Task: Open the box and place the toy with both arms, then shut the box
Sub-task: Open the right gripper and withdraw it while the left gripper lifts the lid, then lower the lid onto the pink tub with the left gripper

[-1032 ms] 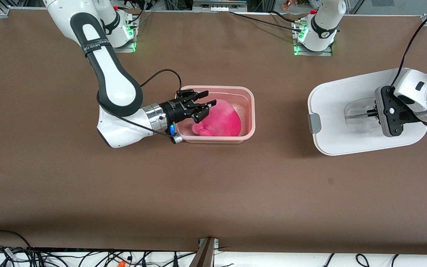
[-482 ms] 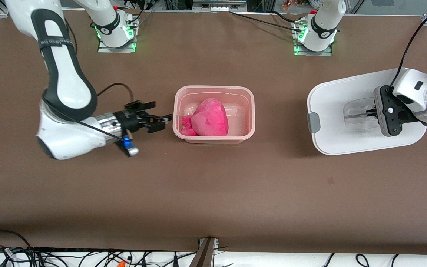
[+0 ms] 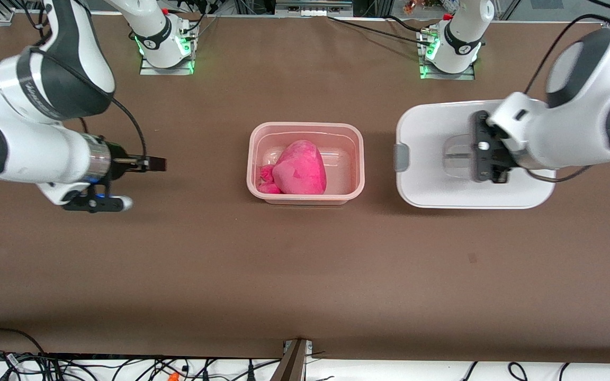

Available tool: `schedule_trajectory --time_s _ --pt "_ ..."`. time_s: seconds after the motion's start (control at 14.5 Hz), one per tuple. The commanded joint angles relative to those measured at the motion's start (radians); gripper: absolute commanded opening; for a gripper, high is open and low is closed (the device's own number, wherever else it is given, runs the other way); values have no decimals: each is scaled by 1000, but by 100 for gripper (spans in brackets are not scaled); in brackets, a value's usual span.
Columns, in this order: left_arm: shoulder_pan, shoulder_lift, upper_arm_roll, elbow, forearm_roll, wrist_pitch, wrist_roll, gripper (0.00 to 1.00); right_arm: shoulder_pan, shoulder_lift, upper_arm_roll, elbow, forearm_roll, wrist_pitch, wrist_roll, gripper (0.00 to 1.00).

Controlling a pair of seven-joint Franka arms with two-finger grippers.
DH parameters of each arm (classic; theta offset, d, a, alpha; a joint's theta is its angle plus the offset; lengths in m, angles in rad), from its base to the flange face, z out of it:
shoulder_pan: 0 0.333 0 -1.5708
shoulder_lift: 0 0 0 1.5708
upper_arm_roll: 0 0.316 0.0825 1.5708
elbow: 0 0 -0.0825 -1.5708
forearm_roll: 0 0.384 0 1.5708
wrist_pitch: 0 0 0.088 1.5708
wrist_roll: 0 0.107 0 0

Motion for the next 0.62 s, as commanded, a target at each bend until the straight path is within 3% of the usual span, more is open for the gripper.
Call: schedule_trajectory --time_s 0.0,0.21,0.41,0.55 --pt "-118 46 0 13 -22 12 -84 0 2 -70 -81 -25 -56 69 -153 100" --pt "-253 83 0 0 -21 138 -183 0 2 -170 -140 -143 -59 152 -201 100" --pt "-337 98 1 -31 -12 338 -245 0 2 -338 -145 -408 -79 370 -221 100" --pt "-376 97 6 -83 -7 489 -279 0 4 -394 -158 -461 -80 372 -221 100"
